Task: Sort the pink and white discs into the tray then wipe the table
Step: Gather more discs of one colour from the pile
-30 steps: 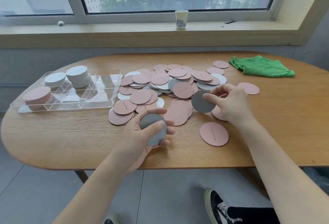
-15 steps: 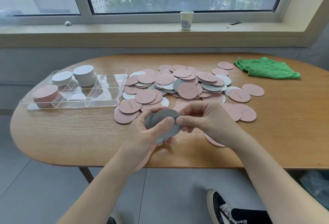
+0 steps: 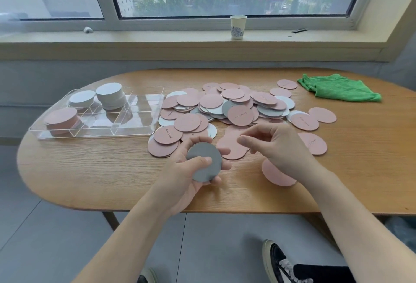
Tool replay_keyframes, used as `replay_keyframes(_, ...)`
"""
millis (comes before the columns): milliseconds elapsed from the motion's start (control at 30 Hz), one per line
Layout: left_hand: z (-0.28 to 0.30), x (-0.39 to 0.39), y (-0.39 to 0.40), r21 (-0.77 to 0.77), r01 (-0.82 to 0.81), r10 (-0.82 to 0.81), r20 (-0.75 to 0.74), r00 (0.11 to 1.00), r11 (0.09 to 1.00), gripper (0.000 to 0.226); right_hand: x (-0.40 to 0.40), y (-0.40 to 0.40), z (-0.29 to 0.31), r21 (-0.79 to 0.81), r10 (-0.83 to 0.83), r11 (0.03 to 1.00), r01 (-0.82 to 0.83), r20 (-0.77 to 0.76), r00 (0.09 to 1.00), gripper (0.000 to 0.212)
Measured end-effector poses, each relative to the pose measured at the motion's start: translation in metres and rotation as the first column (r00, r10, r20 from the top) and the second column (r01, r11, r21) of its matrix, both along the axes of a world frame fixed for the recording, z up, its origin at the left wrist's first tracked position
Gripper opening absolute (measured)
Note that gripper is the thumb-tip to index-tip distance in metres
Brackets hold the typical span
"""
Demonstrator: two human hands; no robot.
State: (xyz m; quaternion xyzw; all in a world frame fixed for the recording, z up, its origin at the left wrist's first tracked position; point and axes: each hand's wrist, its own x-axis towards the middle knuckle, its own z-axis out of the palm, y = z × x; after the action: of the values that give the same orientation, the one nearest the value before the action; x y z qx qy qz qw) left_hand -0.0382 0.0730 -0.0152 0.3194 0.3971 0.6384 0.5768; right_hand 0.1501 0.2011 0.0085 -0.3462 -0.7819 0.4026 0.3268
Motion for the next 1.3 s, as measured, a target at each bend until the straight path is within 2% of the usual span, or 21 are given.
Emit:
replay_keyframes(200, 0.000, -0.004, 0.001, 0.008, 0.033, -0.033, 0.101, 0.994, 0.999, 0.042, 0.004, 0.039, -0.003, 0.163, -0.195, 0.971, 0.173, 0.129, 0.972, 0.011)
replay_keyframes(300, 0.002, -0.003, 0.001, 0.006, 0.016, -0.016, 0.154, 0.988, 1.000, 0.044, -0.006, 0.064, -0.002, 0.231, -0.242, 0.953, 0.199, 0.178, 0.954, 0.009)
replay_keyframes(400, 0.003, -0.001, -0.001, 0.000, 0.020, -0.020, 0.110, 0.994, 1.000, 0.049, -0.011, 0.087, -0.001, 0.281, -0.296, 0.931, 0.233, 0.206, 0.933, 0.012)
replay_keyframes(533, 0.006, 0.000, -0.004, -0.001, 0.036, -0.036, 0.089, 0.995, 0.999, 0.053, 0.002, 0.114, -0.001, 0.325, -0.427, 0.885, 0.333, 0.282, 0.859, 0.019)
replay_keyframes(700, 0.008, 0.003, -0.004, 0.019, 0.021, -0.022, 0.057, 0.998, 1.000, 0.053, 0.016, 0.122, -0.004, 0.187, -0.443, 0.896, 0.402, 0.360, 0.821, 0.058)
replay_keyframes(767, 0.008, 0.006, -0.003, 0.026, 0.017, -0.019, 0.048, 0.999, 1.000, 0.047, 0.018, 0.123, -0.004, 0.156, -0.446, 0.895, 0.419, 0.381, 0.810, 0.066)
replay_keyframes(900, 0.004, 0.012, 0.000, 0.017, 0.023, -0.024, 0.052, 0.998, 1.000, 0.035, 0.015, 0.122, 0.000, 0.116, -0.461, 0.883, 0.455, 0.400, 0.792, 0.062)
replay_keyframes(1067, 0.004, 0.014, 0.005, -0.006, -0.006, 0.007, 0.044, 0.999, 1.000, 0.040, 0.010, 0.115, 0.000, 0.083, -0.505, 0.852, 0.517, 0.392, 0.769, 0.059)
replay_keyframes(1200, 0.001, 0.015, 0.005, 0.009, -0.025, 0.025, 0.012, 1.000, 1.000, 0.035, 0.003, 0.109, -0.006, 0.109, -0.543, 0.831, 0.545, 0.372, 0.753, 0.067)
replay_keyframes(1300, 0.000, 0.014, 0.006, 0.024, -0.030, 0.030, 0.015, 0.999, 0.999, 0.039, 0.000, 0.105, -0.003, 0.095, -0.556, 0.821, 0.563, 0.355, 0.752, 0.071)
